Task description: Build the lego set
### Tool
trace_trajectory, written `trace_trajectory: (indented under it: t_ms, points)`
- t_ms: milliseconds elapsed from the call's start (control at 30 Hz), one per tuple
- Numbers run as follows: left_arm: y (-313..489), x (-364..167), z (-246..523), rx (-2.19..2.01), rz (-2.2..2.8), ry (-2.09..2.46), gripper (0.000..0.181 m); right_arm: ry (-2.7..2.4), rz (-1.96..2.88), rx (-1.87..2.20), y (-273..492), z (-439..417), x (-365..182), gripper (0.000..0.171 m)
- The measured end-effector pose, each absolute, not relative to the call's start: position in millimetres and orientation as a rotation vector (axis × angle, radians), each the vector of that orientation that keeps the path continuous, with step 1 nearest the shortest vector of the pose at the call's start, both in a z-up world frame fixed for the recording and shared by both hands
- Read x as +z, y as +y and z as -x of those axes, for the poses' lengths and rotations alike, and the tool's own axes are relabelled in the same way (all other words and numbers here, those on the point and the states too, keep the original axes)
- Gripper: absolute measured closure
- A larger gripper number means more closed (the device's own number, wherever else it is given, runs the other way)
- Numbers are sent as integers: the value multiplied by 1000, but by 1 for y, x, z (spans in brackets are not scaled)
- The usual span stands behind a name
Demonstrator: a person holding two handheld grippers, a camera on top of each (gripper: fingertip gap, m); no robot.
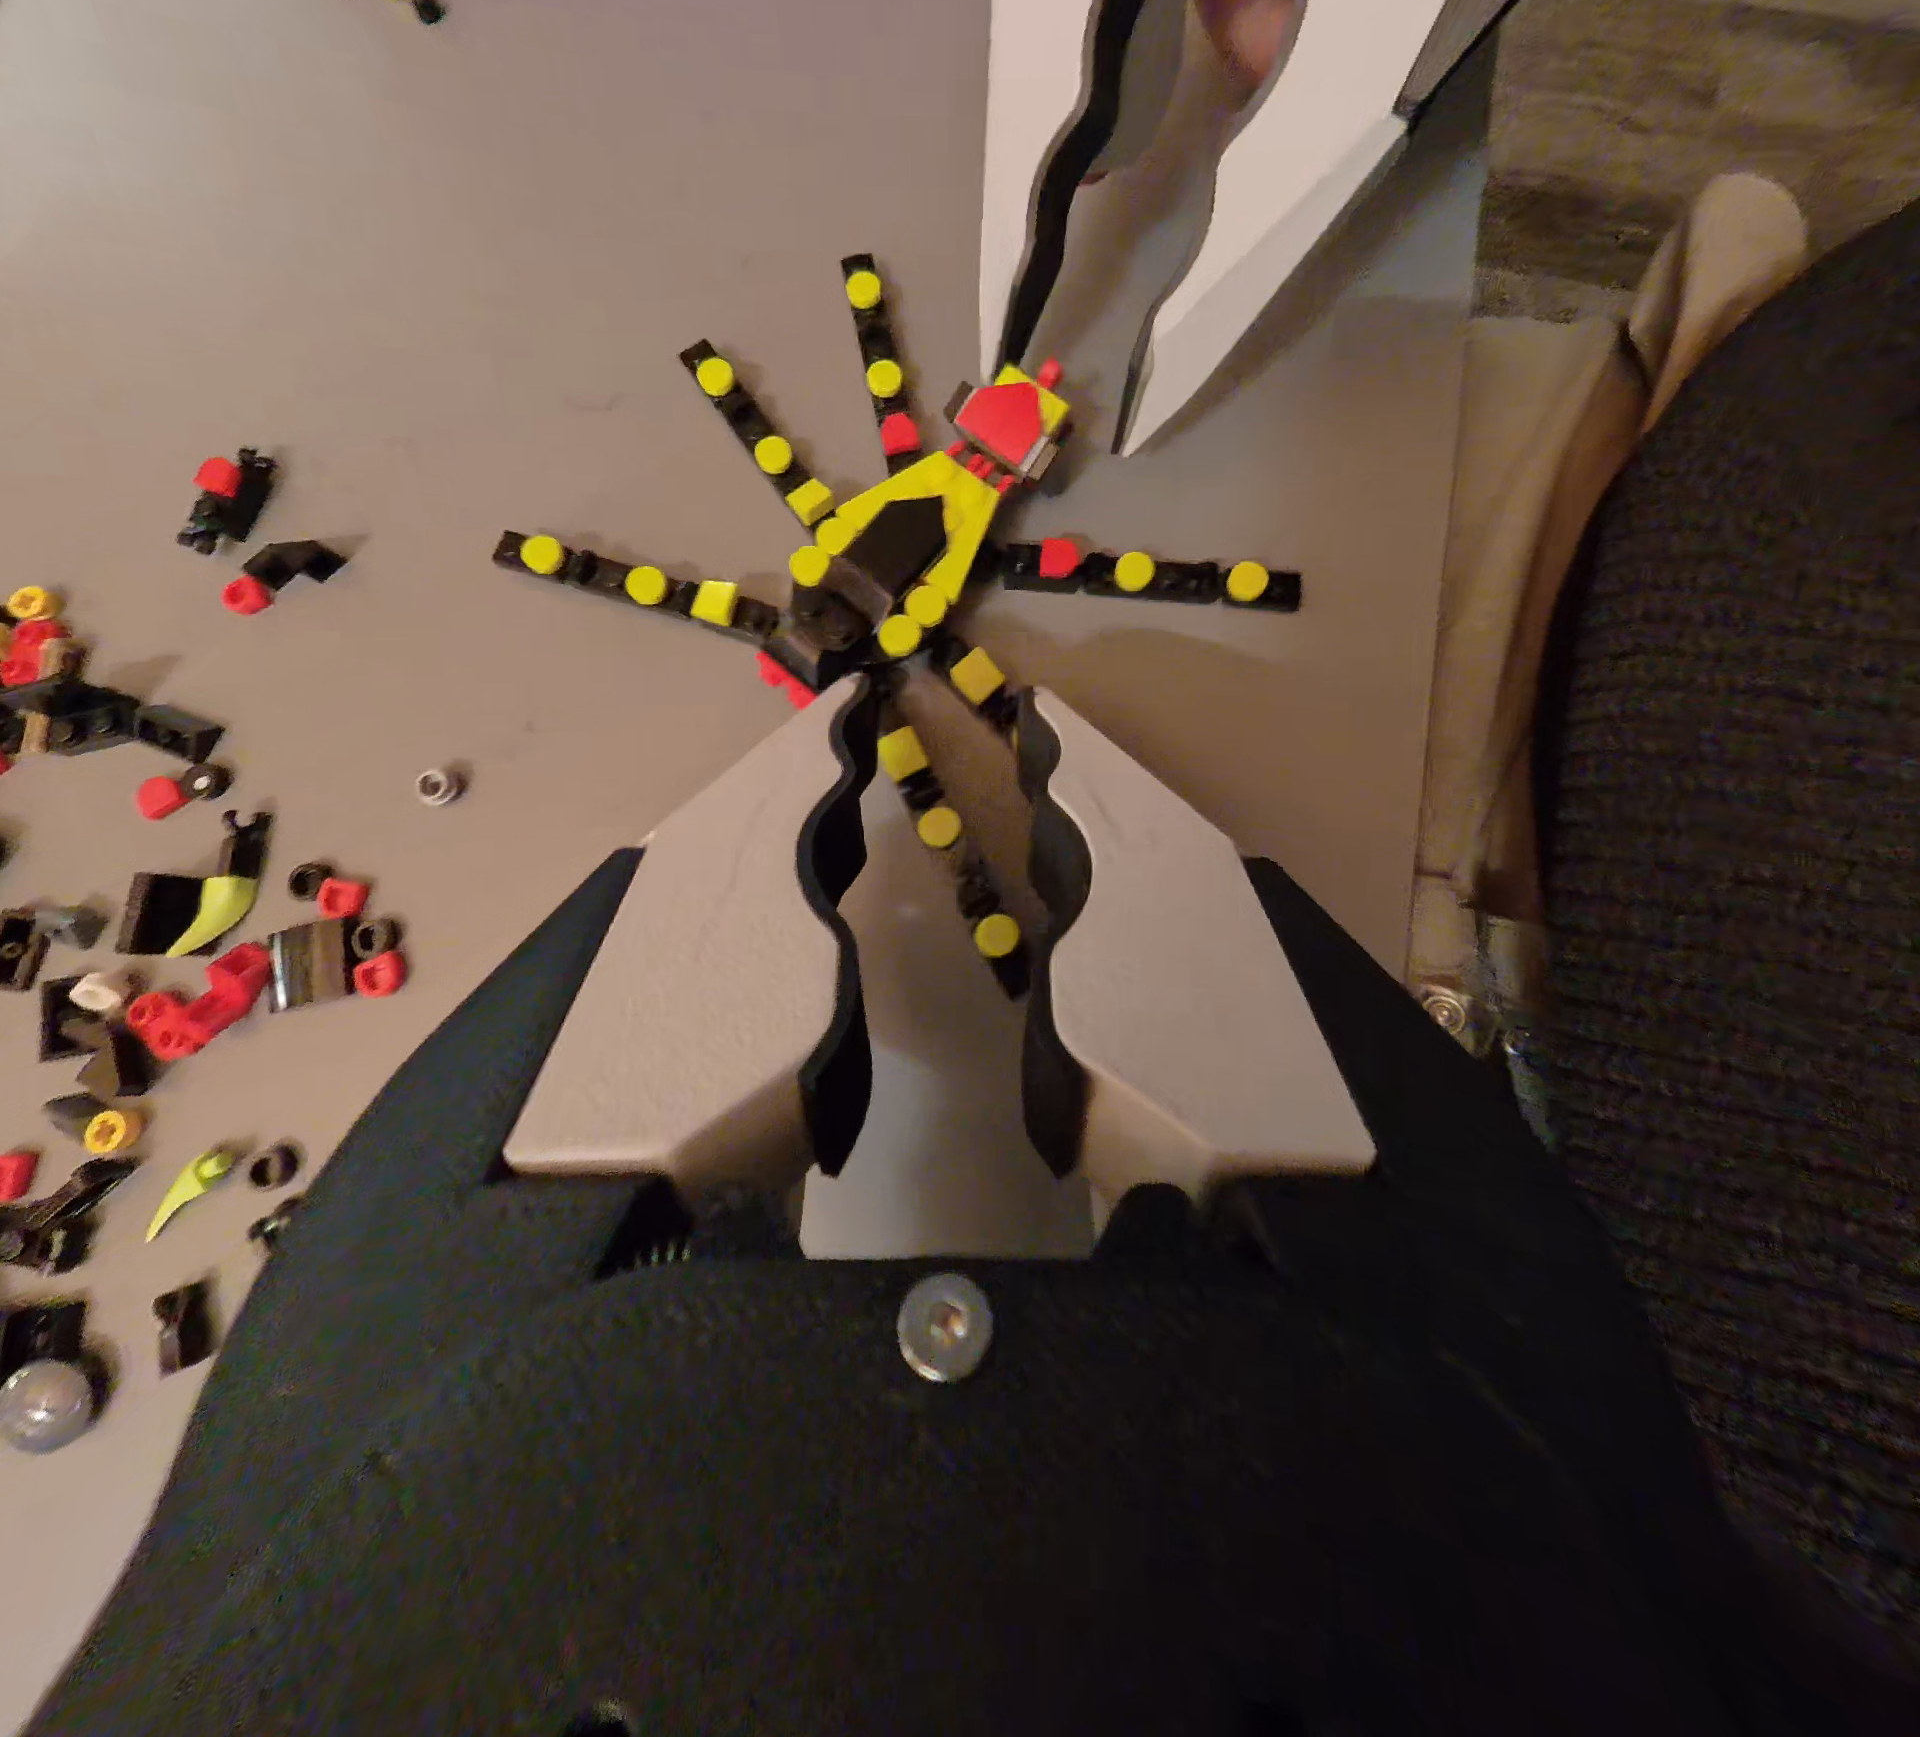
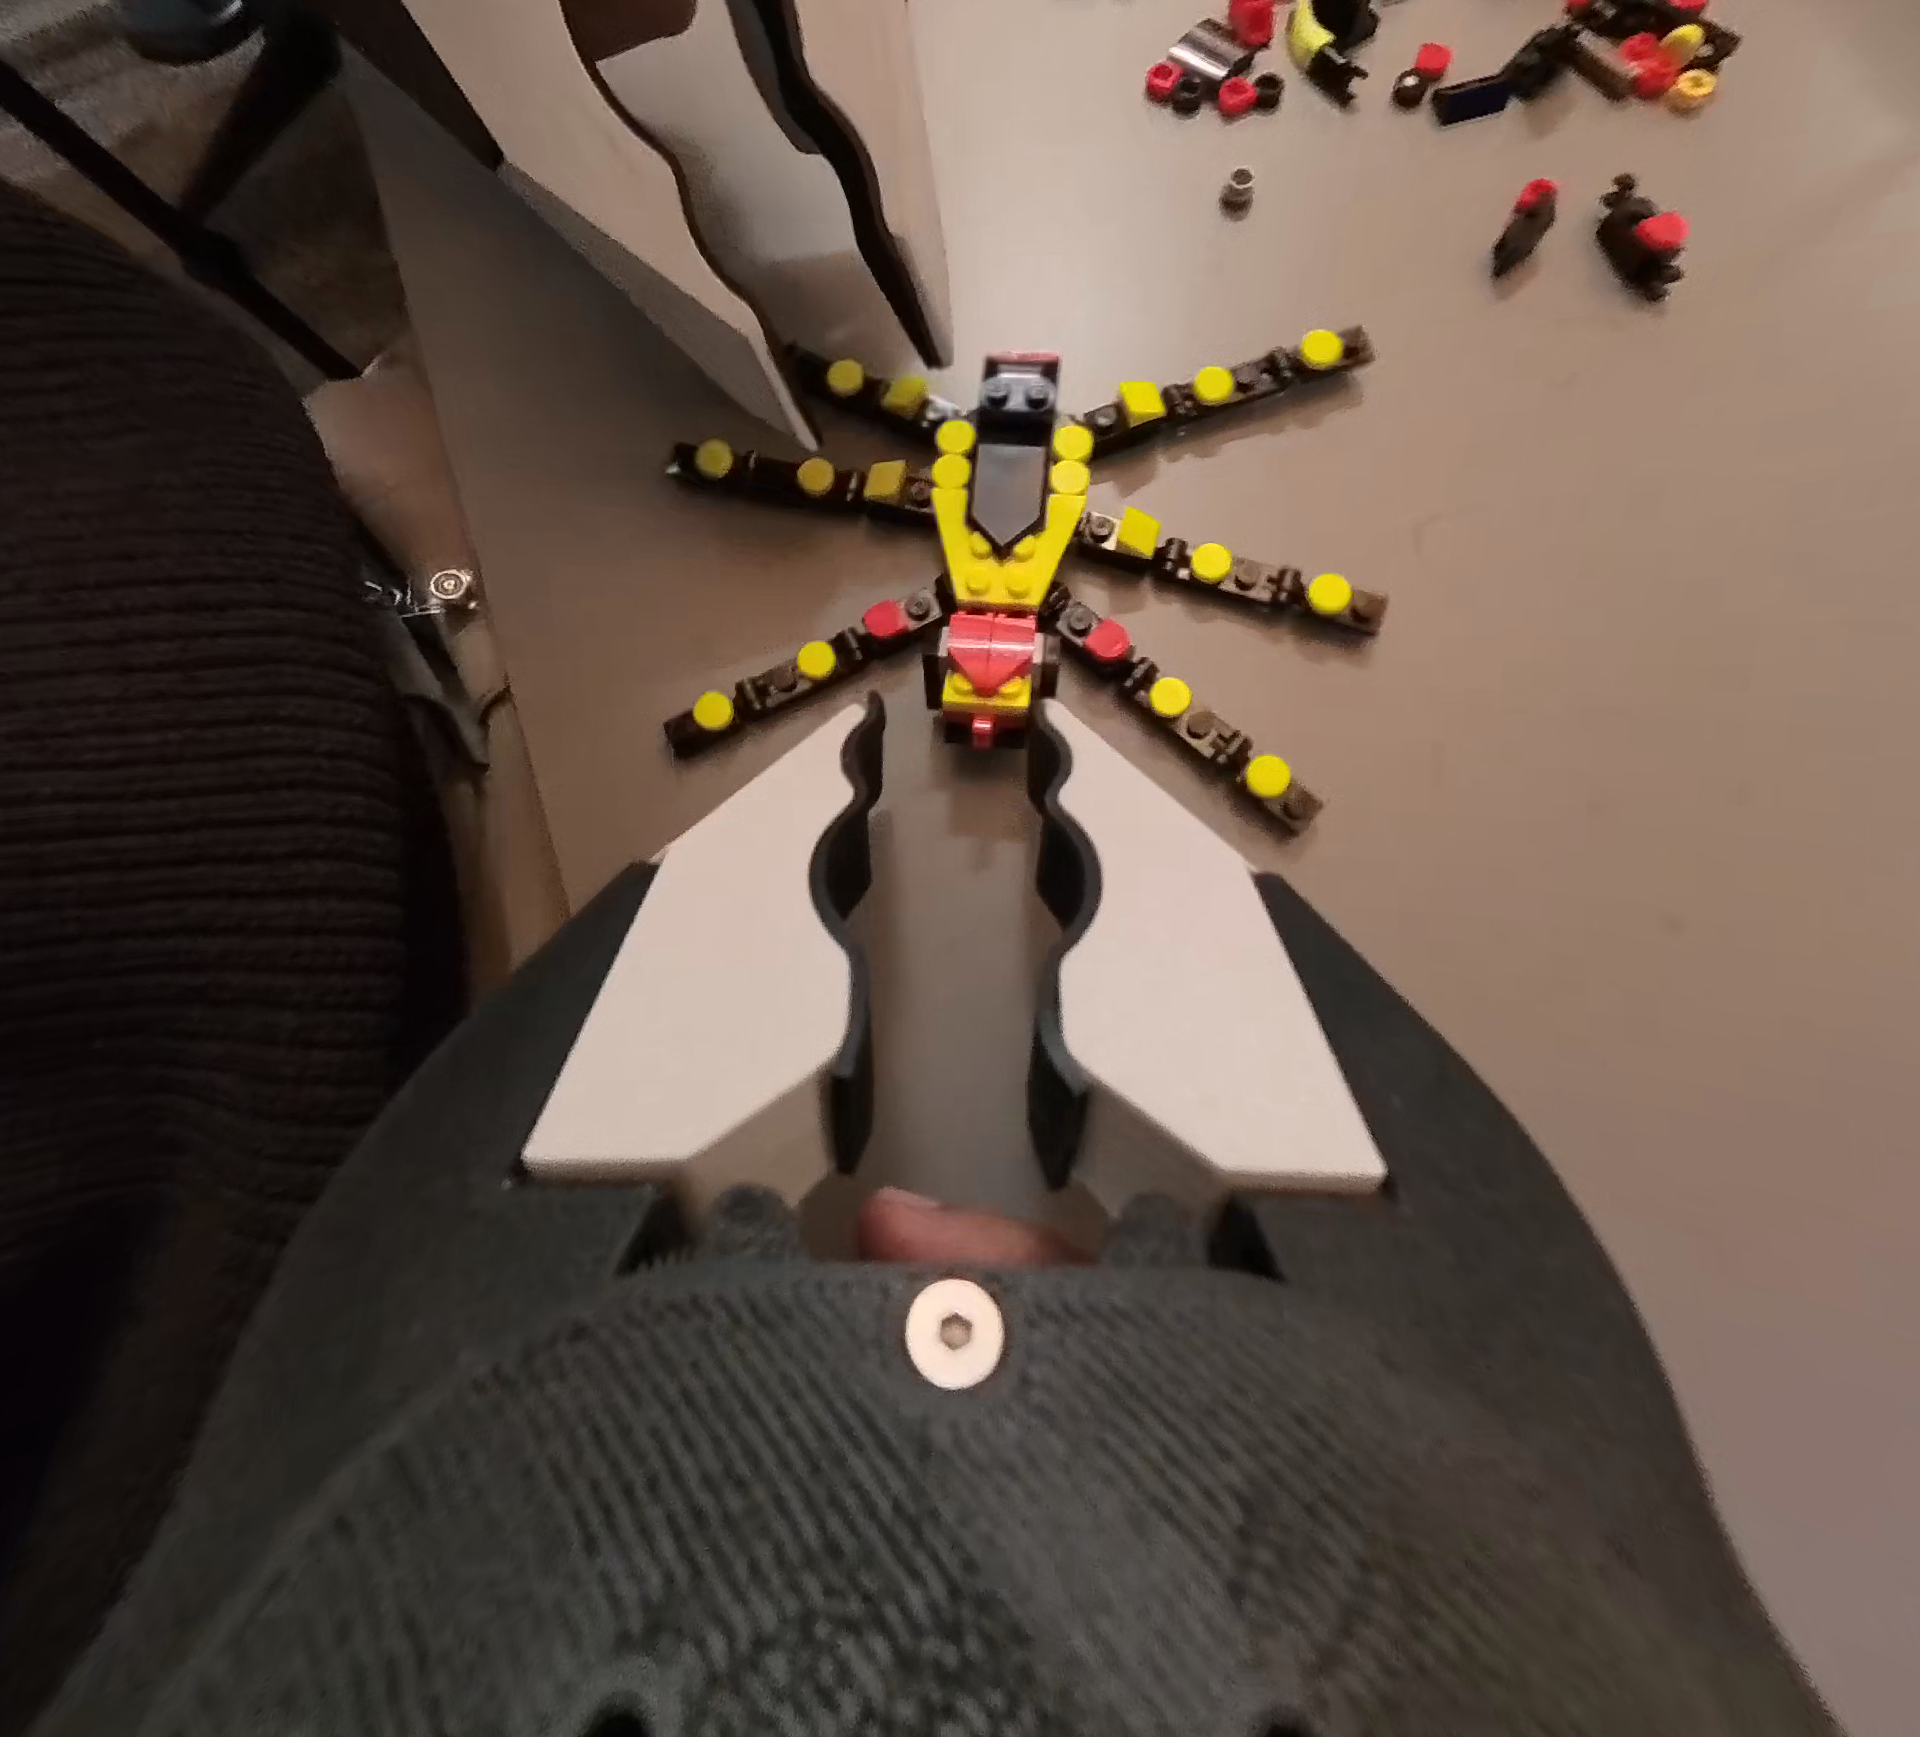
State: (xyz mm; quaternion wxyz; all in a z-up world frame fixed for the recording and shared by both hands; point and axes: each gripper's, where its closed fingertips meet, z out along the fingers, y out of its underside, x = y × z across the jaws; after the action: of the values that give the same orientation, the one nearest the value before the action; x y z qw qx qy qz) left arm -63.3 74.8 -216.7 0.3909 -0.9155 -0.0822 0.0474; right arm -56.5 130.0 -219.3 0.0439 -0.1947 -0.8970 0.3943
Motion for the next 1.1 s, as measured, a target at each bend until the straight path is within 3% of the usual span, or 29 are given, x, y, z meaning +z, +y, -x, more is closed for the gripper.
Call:
trace_trajectory:
  t_ms: [400, 1100]
  points:
    - [77, -229, 65, 196, 2392, -231, 159, -2798, 474, 1276, 111, 28, -213, 144]
    - [42, -216, 71, 144, 2397, -300, 159, -2582, 657, 1142, 156, 89, -218, 145]
